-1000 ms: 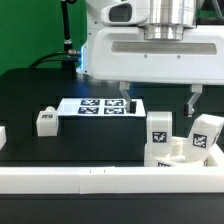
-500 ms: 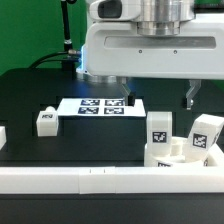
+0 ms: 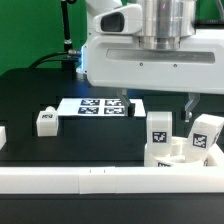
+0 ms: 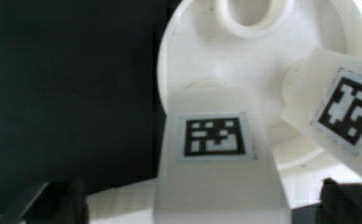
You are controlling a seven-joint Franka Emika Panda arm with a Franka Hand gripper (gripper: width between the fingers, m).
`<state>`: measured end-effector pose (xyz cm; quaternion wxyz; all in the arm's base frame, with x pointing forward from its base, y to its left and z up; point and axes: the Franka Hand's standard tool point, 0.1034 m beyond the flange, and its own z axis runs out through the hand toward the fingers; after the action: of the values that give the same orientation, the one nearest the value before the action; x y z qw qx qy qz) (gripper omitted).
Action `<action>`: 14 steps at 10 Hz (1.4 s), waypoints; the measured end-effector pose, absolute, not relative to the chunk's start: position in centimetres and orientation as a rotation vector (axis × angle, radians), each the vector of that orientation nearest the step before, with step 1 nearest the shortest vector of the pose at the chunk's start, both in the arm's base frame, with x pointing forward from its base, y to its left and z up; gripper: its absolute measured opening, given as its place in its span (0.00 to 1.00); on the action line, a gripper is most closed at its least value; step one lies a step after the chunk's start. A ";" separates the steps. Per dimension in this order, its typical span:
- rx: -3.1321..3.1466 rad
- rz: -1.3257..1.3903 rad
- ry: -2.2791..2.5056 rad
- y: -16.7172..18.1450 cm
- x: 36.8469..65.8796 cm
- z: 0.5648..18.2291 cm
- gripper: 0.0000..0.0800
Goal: Assemble stool
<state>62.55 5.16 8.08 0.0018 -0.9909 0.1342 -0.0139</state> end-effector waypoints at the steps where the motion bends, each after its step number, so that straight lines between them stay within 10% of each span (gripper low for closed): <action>1: -3.109 -0.044 0.438 5.4 62.5 7.5 0.81; 4: -3.101 -0.043 0.485 5.4 62.5 7.5 0.79; 7: -3.058 -0.042 0.693 5.4 62.5 7.5 0.42; 14: -2.751 -0.040 1.492 5.5 62.7 7.3 0.42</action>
Offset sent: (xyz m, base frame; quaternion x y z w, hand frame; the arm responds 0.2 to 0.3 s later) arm 0.0000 0.0000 0.0000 0.0000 0.0000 0.0650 0.9979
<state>62.67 5.54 7.27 0.0060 -0.8790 0.4766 -0.0126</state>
